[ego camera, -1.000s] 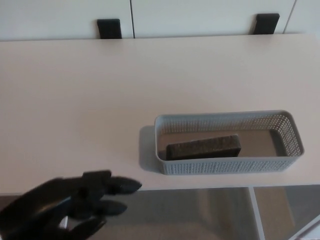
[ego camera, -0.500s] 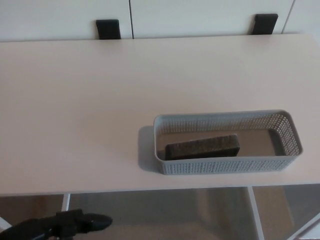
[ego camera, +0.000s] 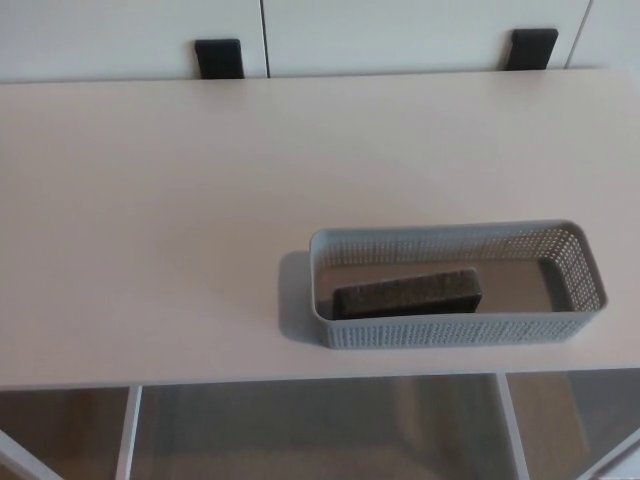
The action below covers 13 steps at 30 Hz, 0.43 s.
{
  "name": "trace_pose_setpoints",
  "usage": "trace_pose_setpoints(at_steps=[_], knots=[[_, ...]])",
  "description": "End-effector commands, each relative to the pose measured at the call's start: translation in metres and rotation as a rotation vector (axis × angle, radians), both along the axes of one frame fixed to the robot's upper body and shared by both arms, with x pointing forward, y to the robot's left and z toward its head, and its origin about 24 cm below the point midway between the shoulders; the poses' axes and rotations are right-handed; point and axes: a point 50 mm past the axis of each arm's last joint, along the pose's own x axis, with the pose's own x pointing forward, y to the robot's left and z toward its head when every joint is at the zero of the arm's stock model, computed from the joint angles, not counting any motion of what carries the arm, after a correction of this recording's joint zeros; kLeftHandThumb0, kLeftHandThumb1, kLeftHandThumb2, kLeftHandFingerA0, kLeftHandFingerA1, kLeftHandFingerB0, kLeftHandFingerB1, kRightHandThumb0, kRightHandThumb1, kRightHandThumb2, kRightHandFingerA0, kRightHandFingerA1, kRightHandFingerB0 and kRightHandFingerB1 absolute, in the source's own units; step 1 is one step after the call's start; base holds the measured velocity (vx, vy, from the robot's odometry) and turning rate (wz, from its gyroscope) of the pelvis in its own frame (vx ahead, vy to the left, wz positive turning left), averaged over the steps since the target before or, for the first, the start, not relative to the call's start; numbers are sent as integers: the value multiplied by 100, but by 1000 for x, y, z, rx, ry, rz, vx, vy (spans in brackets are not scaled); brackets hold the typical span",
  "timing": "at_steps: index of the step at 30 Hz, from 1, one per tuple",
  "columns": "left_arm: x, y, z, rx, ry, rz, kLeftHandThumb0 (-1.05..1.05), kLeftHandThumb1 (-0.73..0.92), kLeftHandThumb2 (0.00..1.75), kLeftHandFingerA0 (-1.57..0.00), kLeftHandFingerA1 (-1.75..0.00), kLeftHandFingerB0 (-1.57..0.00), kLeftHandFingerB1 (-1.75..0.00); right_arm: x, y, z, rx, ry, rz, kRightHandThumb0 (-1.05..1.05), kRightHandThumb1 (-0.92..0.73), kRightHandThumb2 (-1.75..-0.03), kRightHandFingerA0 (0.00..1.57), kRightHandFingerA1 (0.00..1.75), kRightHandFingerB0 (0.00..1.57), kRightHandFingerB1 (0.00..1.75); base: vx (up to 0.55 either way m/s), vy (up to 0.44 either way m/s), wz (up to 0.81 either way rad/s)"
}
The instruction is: The robot walks towards a desk on which an eraser is kept on the left hand side and a container is kept on the right hand side. The robot picks up the eraser using its left hand and places it in the container.
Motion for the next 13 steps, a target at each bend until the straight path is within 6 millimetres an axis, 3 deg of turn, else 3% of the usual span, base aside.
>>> trace_pose_setpoints(at_steps=[1, 11, 12, 13], knots=[[5, 15, -6, 356, -230, -58, -68, 62, 59, -21, -40, -21, -28, 0, -13, 10, 39, -195, -187, -55, -43, -82, 53, 63, 35, 54, 0, 0, 0], [1, 15, -10, 405, -222, -103, -65, 61, 58, -24, -37, -24, -28, -2, -14, 7, 52, -204, -212, -55, -43, -82, 52, 63, 35, 54, 0, 0, 0], [3, 16, -11, 411, -230, -112, -66, 61, 59, -25, -38, -24, -28, -1, -14, 8, 48, -210, -211, -52, -55, -57, 57, 52, 41, 44, 0, 0, 0], [3, 16, -11, 411, -230, -112, -66, 61, 59, -25, -38, -24, -28, -1, -14, 8, 48, -210, -211, -52, -55, -57, 57, 52, 41, 44, 0, 0, 0]])
